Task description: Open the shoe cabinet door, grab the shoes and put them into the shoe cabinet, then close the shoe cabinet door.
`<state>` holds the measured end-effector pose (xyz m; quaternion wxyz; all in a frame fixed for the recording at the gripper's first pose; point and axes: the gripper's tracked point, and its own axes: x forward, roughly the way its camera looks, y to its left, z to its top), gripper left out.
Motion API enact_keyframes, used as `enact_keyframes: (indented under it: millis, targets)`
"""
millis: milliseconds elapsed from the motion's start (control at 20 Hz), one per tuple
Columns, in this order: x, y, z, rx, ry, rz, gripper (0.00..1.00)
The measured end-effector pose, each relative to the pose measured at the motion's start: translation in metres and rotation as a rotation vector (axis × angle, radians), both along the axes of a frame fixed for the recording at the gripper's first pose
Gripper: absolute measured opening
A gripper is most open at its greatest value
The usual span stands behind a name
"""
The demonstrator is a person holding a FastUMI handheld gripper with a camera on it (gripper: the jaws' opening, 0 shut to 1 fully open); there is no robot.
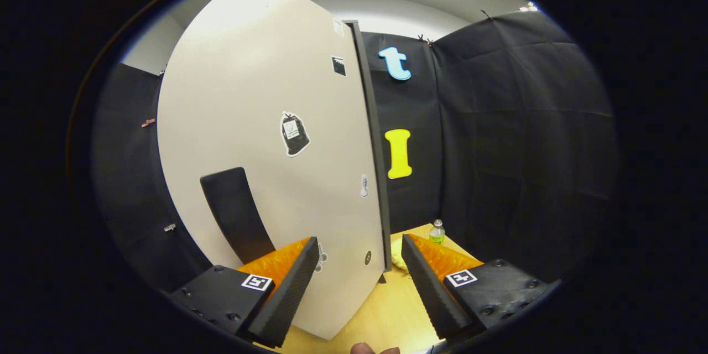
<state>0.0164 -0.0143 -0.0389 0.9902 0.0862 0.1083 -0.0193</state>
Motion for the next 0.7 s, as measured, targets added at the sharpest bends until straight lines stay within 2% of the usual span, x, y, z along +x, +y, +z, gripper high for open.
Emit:
enact_keyframes:
  millis: [150,300,700]
  targets:
    - [0.011,0.038,-0.007,-0.014,0.010,0.065,0.98]
    - [0.015,0.061,-0.008,-0.021,0.000,0.096,0.98]
    - [0.011,0.077,0.007,-0.078,-0.060,0.110,0.98]
